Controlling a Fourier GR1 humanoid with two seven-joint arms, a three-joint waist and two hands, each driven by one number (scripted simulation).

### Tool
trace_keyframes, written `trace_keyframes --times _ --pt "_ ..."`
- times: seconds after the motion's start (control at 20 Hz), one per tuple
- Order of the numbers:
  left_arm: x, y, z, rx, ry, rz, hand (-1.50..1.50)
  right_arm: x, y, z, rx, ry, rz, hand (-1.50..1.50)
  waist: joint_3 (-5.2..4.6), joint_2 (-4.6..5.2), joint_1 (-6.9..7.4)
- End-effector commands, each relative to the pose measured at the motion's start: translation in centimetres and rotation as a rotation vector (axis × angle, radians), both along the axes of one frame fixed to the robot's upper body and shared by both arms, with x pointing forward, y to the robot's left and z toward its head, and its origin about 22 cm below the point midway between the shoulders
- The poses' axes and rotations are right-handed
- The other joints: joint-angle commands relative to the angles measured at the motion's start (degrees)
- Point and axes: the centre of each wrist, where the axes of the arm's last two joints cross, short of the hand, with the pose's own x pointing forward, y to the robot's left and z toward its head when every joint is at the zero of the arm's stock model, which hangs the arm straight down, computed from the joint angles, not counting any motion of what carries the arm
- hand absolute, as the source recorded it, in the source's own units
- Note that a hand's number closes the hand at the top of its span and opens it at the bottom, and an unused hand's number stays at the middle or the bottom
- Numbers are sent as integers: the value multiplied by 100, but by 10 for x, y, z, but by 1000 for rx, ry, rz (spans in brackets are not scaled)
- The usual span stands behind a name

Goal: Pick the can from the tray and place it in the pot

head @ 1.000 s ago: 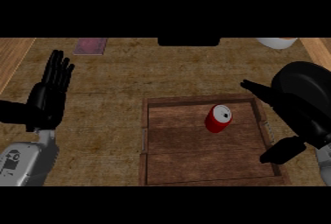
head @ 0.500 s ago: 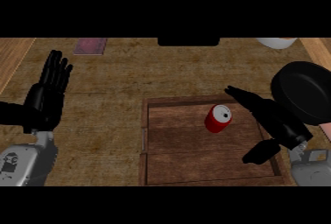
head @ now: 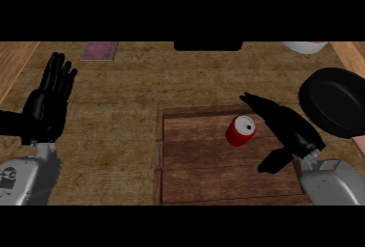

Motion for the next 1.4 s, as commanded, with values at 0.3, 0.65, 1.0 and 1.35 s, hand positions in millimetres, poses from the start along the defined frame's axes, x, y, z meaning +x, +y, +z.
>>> trace_keyframes --times 0.3,0.65,1.0,1.35 --pt "13 9 -5 -1 -8 10 0 17 21 -43 -16 13 -27 -150 1 6 -6" --pt "-15 0 -15 8 12 1 0 18 21 -50 1 37 6 -150 1 -4 -2" --pt "2 -4 7 -12 -9 -16 0 28 46 -66 -2 -71 170 150 2 4 5" --pt "-12 -11 1 -4 -13 -9 0 35 70 -78 -44 -89 177 150 2 -2 18"
